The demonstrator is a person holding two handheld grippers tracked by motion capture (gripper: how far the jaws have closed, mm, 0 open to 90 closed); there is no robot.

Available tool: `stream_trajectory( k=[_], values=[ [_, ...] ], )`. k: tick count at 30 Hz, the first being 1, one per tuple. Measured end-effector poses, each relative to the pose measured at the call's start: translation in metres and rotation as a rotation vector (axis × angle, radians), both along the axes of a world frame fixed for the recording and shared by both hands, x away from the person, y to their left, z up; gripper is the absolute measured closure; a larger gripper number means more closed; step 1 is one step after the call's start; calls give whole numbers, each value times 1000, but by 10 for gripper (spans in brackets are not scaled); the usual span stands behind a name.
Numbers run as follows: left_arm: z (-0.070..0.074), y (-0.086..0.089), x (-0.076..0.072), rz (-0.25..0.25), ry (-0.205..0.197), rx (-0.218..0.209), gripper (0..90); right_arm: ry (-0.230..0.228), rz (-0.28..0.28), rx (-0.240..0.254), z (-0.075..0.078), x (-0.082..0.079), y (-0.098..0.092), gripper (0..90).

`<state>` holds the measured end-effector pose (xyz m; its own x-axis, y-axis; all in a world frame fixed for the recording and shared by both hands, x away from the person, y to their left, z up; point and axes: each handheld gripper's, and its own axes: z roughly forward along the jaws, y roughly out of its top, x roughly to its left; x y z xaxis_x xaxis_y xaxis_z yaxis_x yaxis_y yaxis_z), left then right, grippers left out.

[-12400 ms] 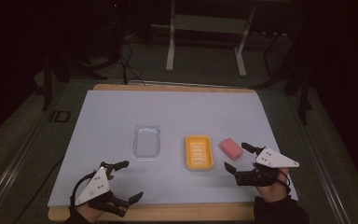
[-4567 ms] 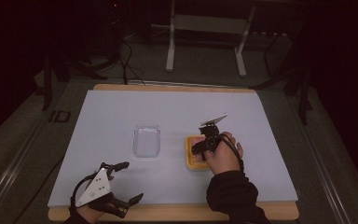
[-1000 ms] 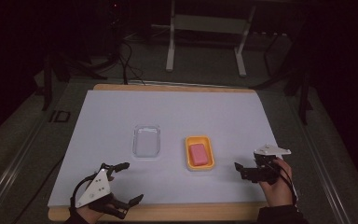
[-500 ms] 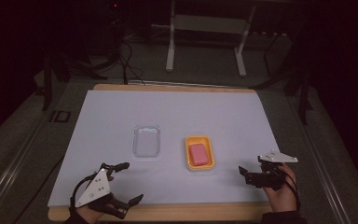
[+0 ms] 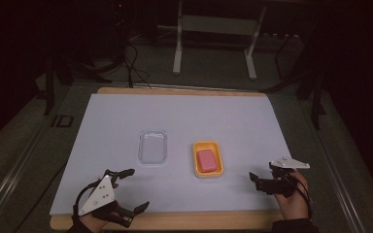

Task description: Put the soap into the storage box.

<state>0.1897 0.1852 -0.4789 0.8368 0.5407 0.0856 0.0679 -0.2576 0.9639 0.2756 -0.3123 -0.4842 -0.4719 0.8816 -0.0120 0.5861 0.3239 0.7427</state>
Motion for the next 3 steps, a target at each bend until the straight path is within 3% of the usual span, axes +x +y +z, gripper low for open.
stream_trajectory(
  k=[3],
  values=[
    [0,0,0,2,1,2,6,-3,1,-8,0,0,1,131]
  ],
)
